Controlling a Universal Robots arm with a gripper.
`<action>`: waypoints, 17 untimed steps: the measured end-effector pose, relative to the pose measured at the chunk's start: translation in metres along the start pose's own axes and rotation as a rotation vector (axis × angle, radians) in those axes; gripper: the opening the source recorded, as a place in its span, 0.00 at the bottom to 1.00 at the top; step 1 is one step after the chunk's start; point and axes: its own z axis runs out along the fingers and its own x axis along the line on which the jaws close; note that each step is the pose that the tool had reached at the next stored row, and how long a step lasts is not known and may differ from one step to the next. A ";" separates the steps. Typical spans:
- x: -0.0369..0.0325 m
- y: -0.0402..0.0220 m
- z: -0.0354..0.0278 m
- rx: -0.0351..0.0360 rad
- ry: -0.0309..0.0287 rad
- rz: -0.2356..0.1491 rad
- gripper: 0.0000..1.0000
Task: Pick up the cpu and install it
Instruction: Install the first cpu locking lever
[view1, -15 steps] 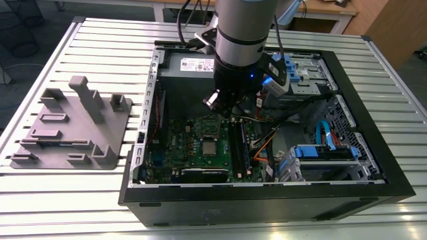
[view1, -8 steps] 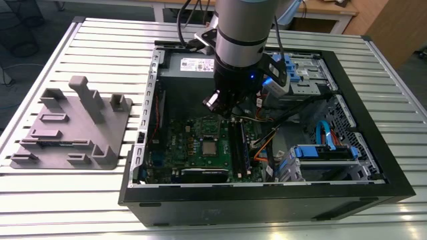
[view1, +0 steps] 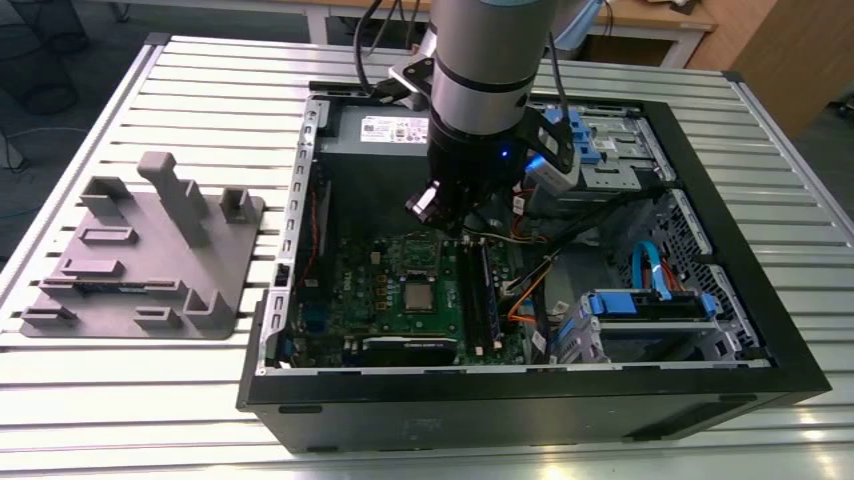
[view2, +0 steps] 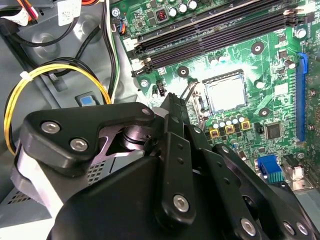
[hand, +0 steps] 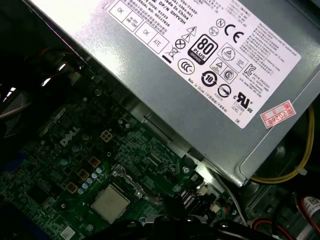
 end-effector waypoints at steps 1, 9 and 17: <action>0.0001 0.0000 -0.0001 -0.0001 0.0000 0.000 0.11; 0.0004 -0.0005 -0.0010 -0.0011 -0.0004 -0.004 0.11; 0.0020 -0.0024 -0.0011 -0.0016 -0.0004 -0.012 0.11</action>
